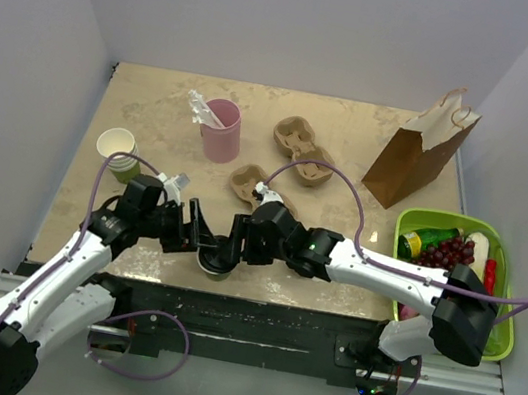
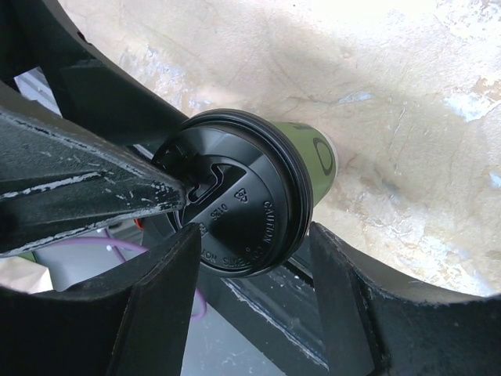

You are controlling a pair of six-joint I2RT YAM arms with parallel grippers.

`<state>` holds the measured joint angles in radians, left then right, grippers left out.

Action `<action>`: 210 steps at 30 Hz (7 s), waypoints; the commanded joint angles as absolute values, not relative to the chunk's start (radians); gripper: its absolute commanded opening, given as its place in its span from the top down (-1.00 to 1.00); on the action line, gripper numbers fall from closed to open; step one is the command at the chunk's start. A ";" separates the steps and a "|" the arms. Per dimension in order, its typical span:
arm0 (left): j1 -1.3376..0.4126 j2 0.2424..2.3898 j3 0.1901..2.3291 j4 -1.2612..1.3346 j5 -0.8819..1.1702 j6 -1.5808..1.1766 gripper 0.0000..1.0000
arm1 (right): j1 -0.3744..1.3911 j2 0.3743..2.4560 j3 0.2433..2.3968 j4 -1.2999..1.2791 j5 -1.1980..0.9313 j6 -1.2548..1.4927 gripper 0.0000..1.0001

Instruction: Pack the takeout coffee

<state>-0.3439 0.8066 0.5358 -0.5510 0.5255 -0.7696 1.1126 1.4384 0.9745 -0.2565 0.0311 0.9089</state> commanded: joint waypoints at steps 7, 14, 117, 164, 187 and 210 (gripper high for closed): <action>-0.350 0.762 0.555 -0.557 0.540 -0.770 -0.61 | 1.115 1.410 0.974 -0.192 -0.017 0.911 -0.22; -0.350 0.753 0.543 -0.554 0.545 -0.778 -0.51 | 1.115 1.390 0.985 -0.212 -0.005 0.910 -0.21; -0.350 0.753 0.549 -0.615 0.515 -0.765 -0.99 | 1.157 1.367 0.947 -0.235 0.066 1.048 -0.53; -0.357 0.729 0.477 -0.636 0.496 -0.779 -0.35 | 1.177 1.519 1.089 -0.431 0.250 0.880 -0.41; -0.356 0.867 0.592 -0.614 0.436 -0.724 -0.36 | 1.144 1.471 0.999 -0.312 0.135 1.000 -0.26; -0.357 0.672 0.531 -0.710 0.477 -0.779 -0.57 | 0.965 1.600 1.147 -0.297 -0.014 0.602 0.22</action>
<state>-0.3542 0.6865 0.4969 -0.6380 0.4595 -0.7918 0.9821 1.5261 0.9936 -0.1425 -0.0521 0.8280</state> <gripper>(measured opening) 0.713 0.355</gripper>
